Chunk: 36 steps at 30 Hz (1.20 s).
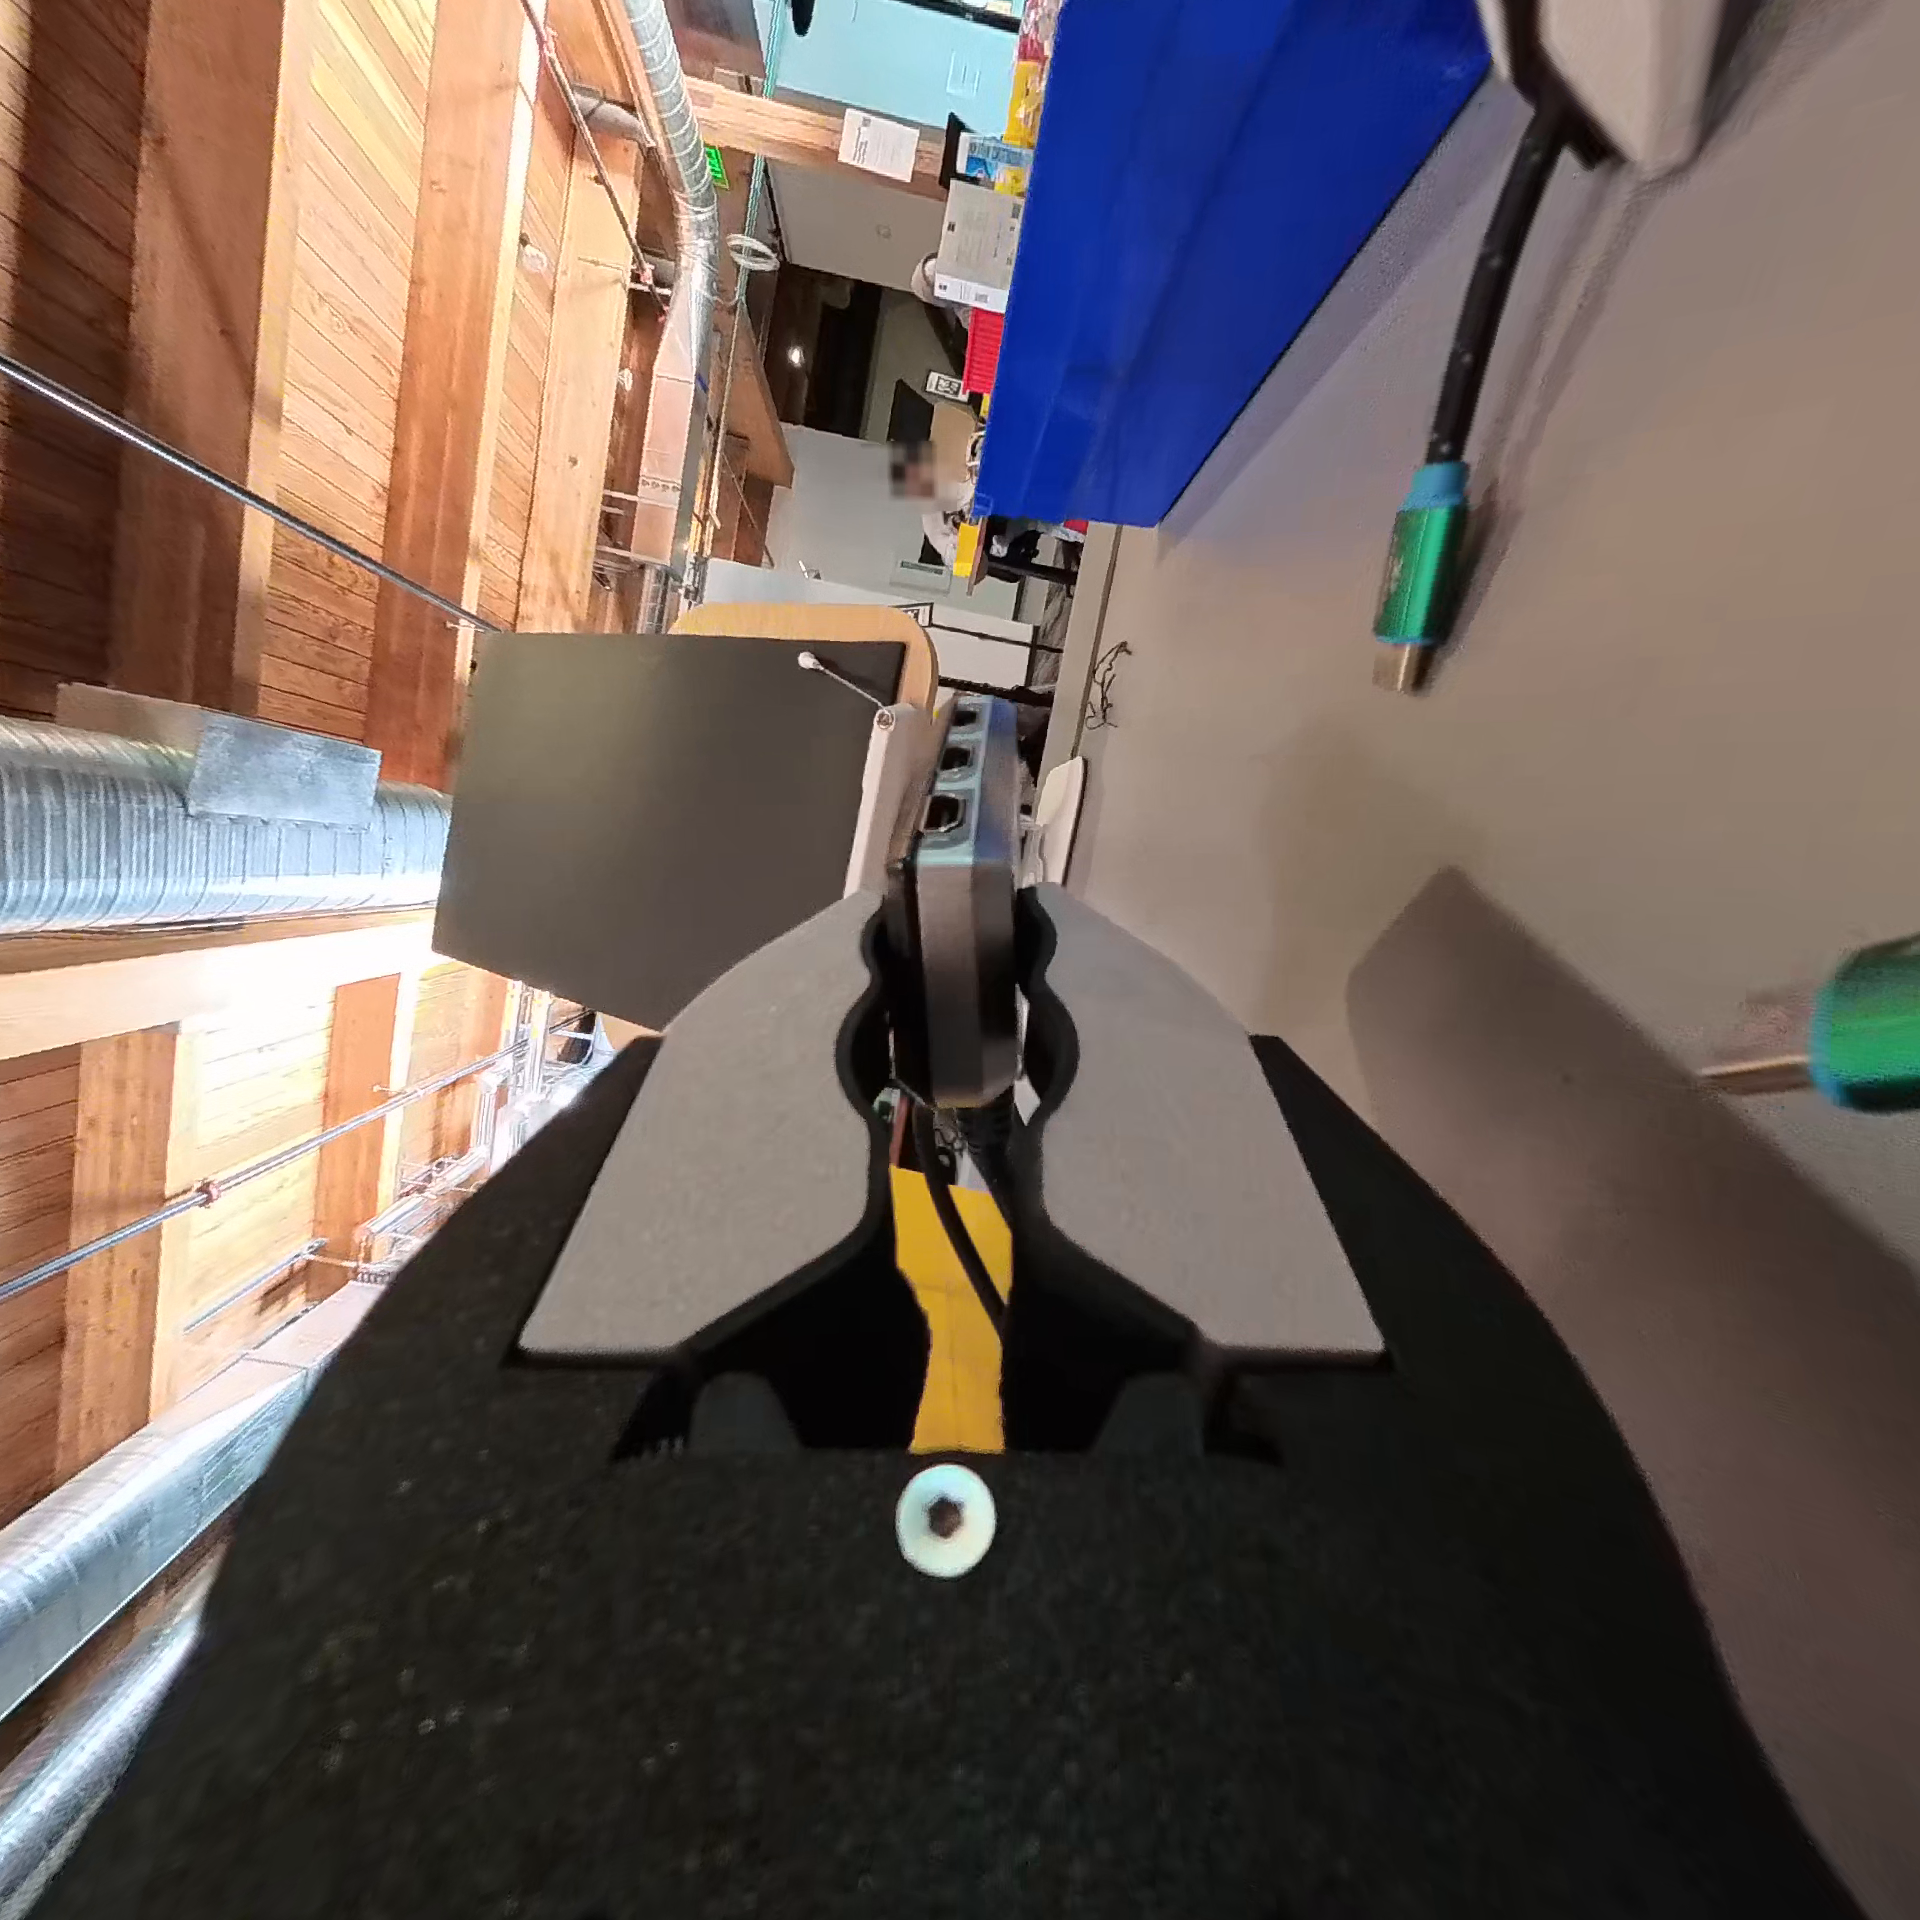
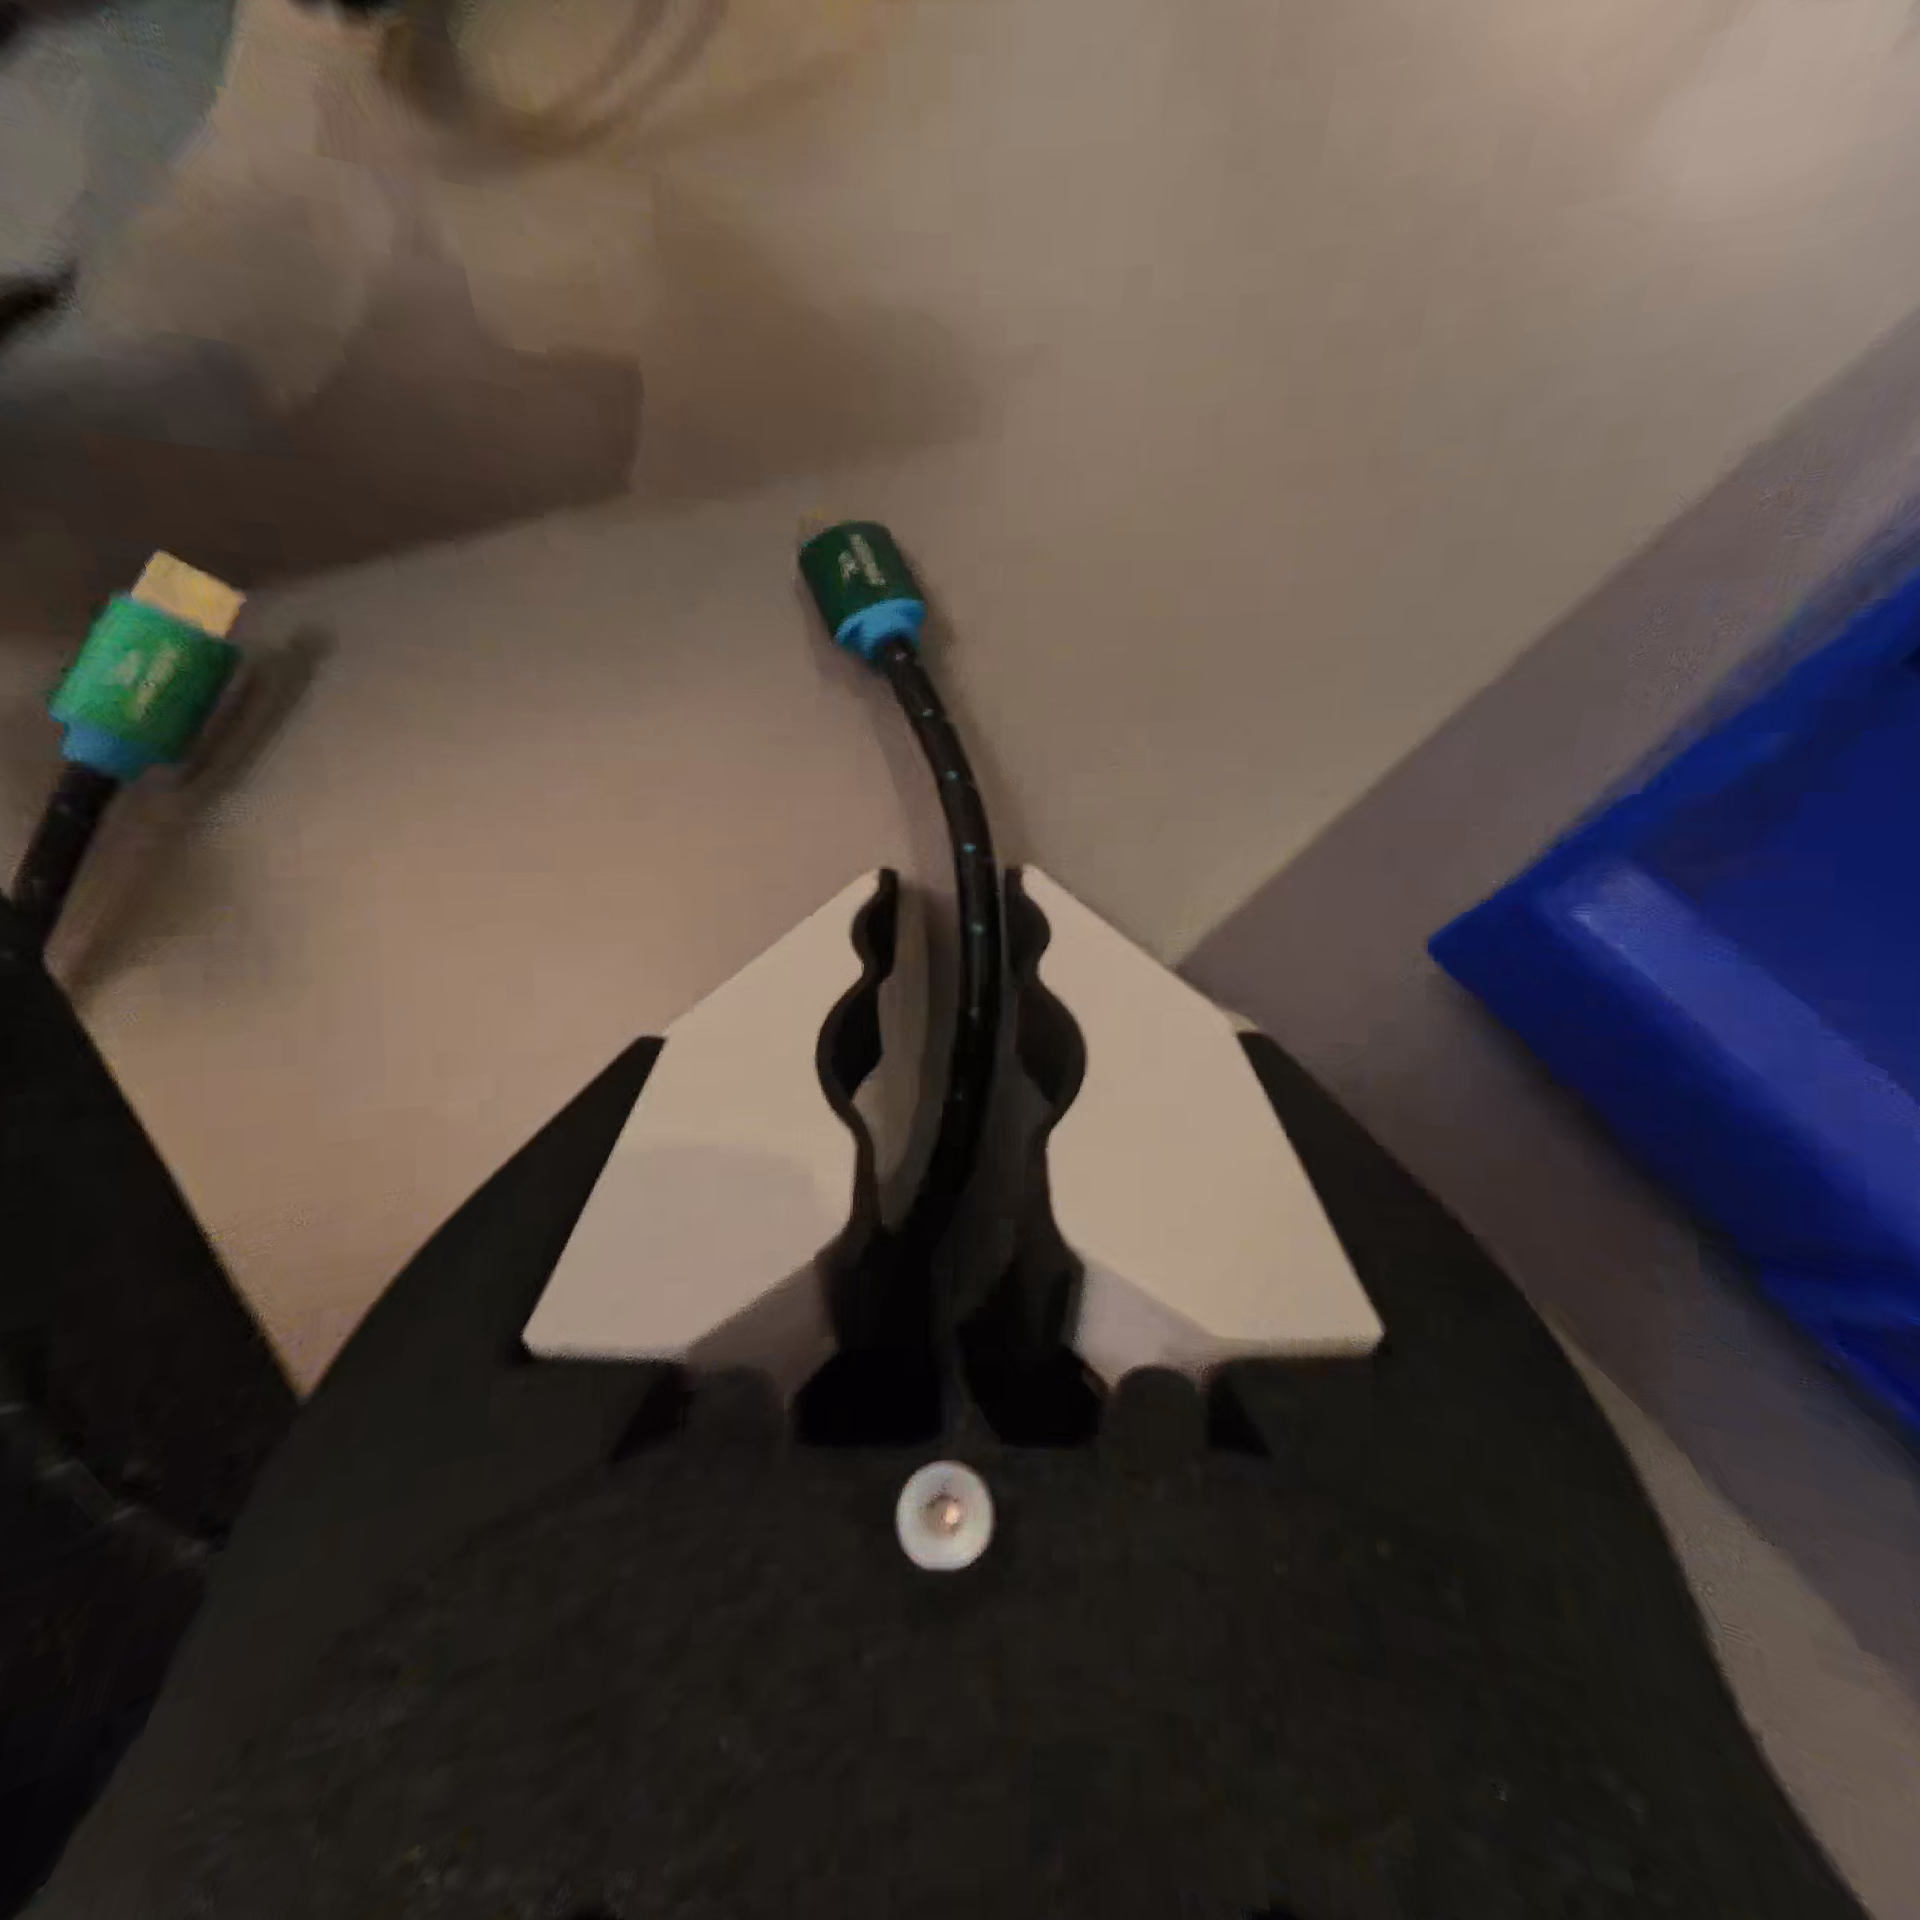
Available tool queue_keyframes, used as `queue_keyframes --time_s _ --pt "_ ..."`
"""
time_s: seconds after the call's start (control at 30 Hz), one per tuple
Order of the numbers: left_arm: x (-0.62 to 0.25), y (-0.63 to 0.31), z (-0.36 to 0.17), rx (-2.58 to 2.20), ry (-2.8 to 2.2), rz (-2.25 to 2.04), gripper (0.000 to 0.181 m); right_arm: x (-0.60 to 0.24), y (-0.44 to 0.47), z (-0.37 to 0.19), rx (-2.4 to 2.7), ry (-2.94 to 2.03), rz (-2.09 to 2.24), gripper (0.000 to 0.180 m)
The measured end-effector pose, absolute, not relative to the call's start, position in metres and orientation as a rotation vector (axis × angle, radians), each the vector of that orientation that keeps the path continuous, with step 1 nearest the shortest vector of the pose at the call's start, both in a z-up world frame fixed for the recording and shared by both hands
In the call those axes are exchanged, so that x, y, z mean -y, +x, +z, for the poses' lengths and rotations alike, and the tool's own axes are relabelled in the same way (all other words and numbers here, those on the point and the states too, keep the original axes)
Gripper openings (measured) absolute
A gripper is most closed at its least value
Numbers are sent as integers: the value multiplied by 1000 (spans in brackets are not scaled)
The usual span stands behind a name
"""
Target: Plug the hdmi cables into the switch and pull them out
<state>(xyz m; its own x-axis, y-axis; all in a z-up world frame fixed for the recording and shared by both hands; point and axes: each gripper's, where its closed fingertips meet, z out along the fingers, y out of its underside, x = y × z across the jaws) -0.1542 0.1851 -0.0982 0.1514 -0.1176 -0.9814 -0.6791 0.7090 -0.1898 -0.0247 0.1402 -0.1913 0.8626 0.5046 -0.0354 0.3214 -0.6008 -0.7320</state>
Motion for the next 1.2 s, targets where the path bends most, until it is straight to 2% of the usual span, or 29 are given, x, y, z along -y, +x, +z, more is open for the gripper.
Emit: queue_keyframes --time_s 0.17,0.23,0.3,0.53,0.67,0.77,1.2 --pt "-183 -154 -101 -1399 -713 450 20 -146 -18 -189 699 -2181 220 25" --pt "-183 -155 -101 -1402 -714 444 20 -147 -19 -190 700 -2188 261 11" --pt "-182 -155 -101 -1402 -716 433 20 -146 -25 -182 722 -2136 307 7" --pt "-182 -157 -94 -1368 -711 414 20 -121 -49 -130 590 -2205 594 5" --pt "-176 -155 -89 -1352 -666 431 21 -105 -72 -134 435 -2353 862 5" --pt "-173 -153 -91 -1367 -644 448 20 -96 -92 -125 416 -2280 1054 5" --pt "-175 -152 -97 -1386 -660 470 20 -90 -97 -113 448 -2271 956 5"
